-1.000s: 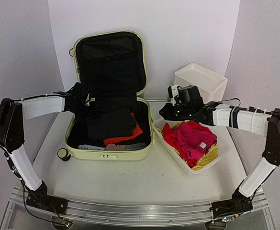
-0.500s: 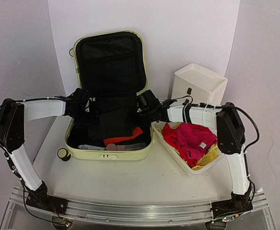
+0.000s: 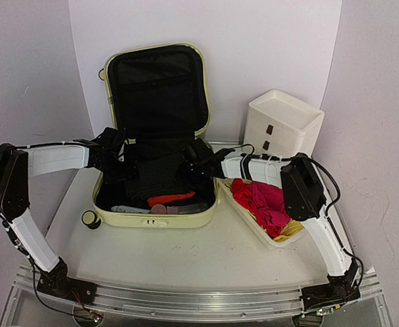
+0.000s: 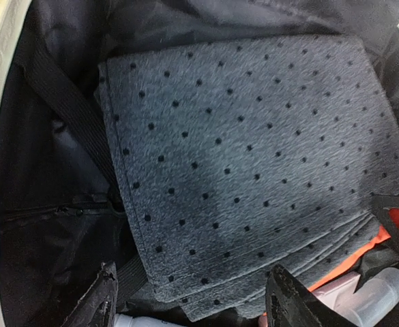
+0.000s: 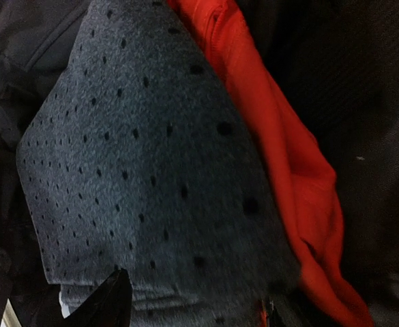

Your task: Open, take out, and arrange the luggage

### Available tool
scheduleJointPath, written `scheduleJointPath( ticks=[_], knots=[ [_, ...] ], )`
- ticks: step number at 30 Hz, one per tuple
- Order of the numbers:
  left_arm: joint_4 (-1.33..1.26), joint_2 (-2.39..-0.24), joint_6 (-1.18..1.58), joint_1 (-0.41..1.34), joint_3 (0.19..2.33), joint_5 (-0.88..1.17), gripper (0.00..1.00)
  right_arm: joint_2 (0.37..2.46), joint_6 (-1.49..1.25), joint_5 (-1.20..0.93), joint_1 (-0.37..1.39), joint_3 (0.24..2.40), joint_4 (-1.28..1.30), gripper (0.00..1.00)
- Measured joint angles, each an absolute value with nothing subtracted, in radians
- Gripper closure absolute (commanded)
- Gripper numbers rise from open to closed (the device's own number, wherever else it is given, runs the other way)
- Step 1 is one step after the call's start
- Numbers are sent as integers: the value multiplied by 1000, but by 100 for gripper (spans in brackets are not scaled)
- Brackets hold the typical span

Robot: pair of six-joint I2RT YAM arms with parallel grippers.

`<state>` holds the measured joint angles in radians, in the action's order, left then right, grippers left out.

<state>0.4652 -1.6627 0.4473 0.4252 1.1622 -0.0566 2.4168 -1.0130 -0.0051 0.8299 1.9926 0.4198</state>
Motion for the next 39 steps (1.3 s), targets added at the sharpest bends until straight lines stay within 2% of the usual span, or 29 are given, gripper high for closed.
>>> scheduleJointPath(
  ticks=[5,9,11,13,26,39],
  knots=[
    [445,-1648,446,425,1162,-55,25,2491,-1050,-5,830,2086,433,46],
    [441,-1648,445,425,1154,-53,25,2522,-1055,-6,830,2136,447,70],
    [439,-1648,444,425,1147,-53,25,2526,-1063,-6,828,2154,453,88],
    [436,-1648,442,425,1143,-53,24,2527,-1048,-6,827,2165,451,99],
    [389,-1604,353,434,1107,15,19,2506,-935,25,828,2143,434,100],
    [347,-1597,265,501,1106,15,19,2325,-825,62,831,2033,431,100]
  ],
)
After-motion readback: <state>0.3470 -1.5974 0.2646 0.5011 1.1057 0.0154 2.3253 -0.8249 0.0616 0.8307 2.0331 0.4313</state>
